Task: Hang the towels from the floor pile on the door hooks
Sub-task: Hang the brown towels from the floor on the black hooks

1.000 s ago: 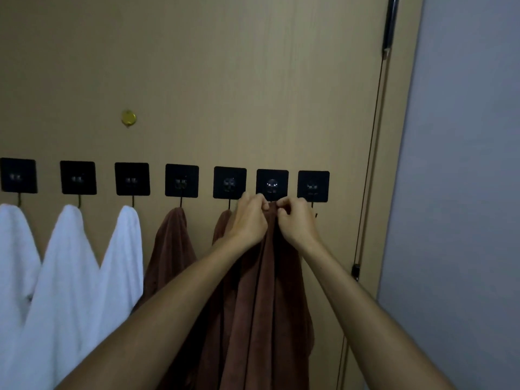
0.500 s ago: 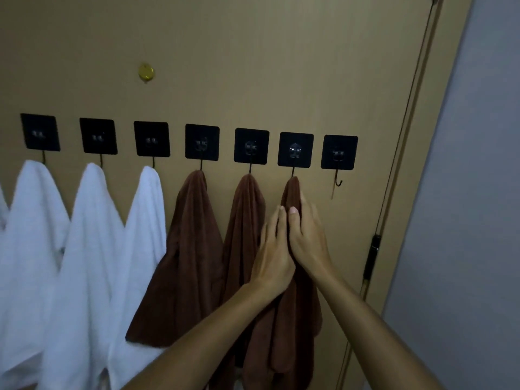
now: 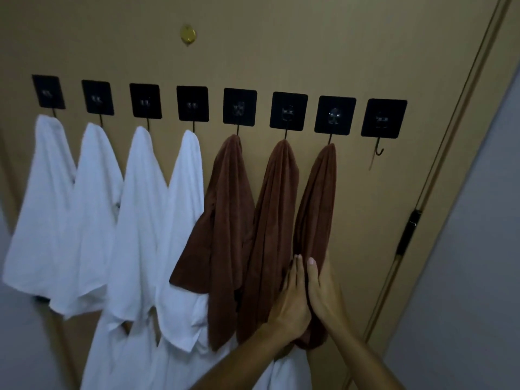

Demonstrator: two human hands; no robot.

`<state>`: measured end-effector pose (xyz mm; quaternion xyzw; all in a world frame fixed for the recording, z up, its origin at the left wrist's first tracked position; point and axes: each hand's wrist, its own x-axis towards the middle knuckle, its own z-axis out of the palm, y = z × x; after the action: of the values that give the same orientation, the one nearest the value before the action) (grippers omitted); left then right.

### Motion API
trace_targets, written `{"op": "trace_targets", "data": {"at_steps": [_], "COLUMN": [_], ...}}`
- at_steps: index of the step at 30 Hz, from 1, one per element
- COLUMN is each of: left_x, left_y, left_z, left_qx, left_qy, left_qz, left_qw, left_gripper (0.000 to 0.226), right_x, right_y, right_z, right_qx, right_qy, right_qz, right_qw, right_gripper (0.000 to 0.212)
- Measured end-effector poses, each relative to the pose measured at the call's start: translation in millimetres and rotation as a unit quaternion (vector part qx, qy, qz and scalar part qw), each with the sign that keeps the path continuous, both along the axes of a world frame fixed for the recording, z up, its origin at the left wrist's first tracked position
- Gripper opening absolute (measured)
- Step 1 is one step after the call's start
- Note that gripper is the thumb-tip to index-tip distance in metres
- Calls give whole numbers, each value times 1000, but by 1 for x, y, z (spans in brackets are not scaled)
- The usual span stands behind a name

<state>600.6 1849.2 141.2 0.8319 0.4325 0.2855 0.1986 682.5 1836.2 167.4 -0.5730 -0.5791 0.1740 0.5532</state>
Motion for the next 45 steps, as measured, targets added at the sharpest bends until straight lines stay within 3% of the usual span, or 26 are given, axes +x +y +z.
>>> {"op": "trace_targets", "data": {"at_steps": [4, 9, 13, 16, 18, 22, 25, 29, 33, 37, 40, 45], "left_x": [-9, -29, -62, -94, -115, -150, -165, -165, -154, -137, -133, -136], "left_y": [-18, -38, -46, -30, -14, 17, 42, 62, 71, 82, 75, 70], "left_z": [-25, -17, 34, 70, 89, 115, 117, 121, 121, 106, 106, 104], "left_qx": [-51, -2, 125, 184, 194, 98, 18, -53, -182, -304, -345, -361], "left_qy": [-10, 67, -9, -117, -165, -228, -229, -221, -322, -437, -477, -473], "left_qz": [-20, 115, 164, 189, 212, 213, 188, 116, 58, -17, -41, -95], "left_qw": [998, 991, 978, 957, 944, 945, 955, 967, 927, 846, 807, 798], "left_gripper": [74, 41, 43, 33, 29, 43, 54, 60, 48, 54, 54, 55], "right_x": [0, -12, -26, -38, -55, -106, -132, -145, -150, -142, -137, -137], "right_y": [-9, -23, -29, -29, -27, -11, 13, 38, 46, 42, 37, 32], "right_z": [-16, -20, 14, 49, 69, 87, 91, 105, 106, 97, 90, 78], "right_qx": [-32, -73, 20, 164, 201, 88, -5, -81, -96, -93, -83, -38], "right_qy": [-29, -46, -51, -137, -196, -232, -227, -164, -105, -71, -58, -59], "right_qz": [-12, -107, -153, -159, -104, 73, 96, 57, 17, -4, -10, -47], "right_qw": [999, 990, 987, 964, 954, 966, 969, 981, 990, 993, 995, 996], "right_gripper": [57, 80, 75, 58, 49, 47, 61, 67, 66, 64, 61, 55]}}
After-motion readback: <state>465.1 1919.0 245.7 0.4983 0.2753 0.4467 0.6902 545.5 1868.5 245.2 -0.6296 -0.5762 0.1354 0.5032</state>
